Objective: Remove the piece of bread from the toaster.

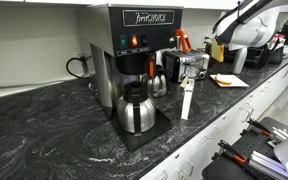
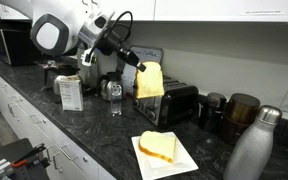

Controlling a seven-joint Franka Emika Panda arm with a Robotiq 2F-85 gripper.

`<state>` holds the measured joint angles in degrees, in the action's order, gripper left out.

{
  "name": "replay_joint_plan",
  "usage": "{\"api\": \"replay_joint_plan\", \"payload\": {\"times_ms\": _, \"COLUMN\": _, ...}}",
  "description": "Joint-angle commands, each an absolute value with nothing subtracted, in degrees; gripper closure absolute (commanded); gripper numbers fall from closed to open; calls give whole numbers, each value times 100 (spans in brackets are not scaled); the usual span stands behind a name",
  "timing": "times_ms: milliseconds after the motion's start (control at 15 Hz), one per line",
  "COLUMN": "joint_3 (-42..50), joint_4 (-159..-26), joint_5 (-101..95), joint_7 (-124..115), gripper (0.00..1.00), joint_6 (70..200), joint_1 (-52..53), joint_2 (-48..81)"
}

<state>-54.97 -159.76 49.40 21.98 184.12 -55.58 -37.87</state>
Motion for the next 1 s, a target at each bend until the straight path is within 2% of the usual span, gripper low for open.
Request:
{"api": "replay_joint_plan", "payload": {"times_ms": 0, "joint_3": -5873, "joint_4": -15976, "joint_5": 5000, "joint_7": 1888, "gripper": 97, "joint_6": 17586, "joint_1": -6033, "joint_2": -4597}}
{"api": "replay_joint_plan", "payload": {"times_ms": 333, "joint_3": -5992, "joint_4": -15976, "joint_5": 4880, "joint_7": 1521, "gripper": 97, "joint_6": 16717, "joint_1": -6260, "joint_2": -5066}}
{"api": "replay_joint_plan", "payload": {"times_ms": 933, "joint_3": -5611, "joint_4": -16007, "joint_5": 4831, "joint_7": 2101, "gripper": 97, "joint_6": 16337, "joint_1": -6896, "joint_2": -5048}}
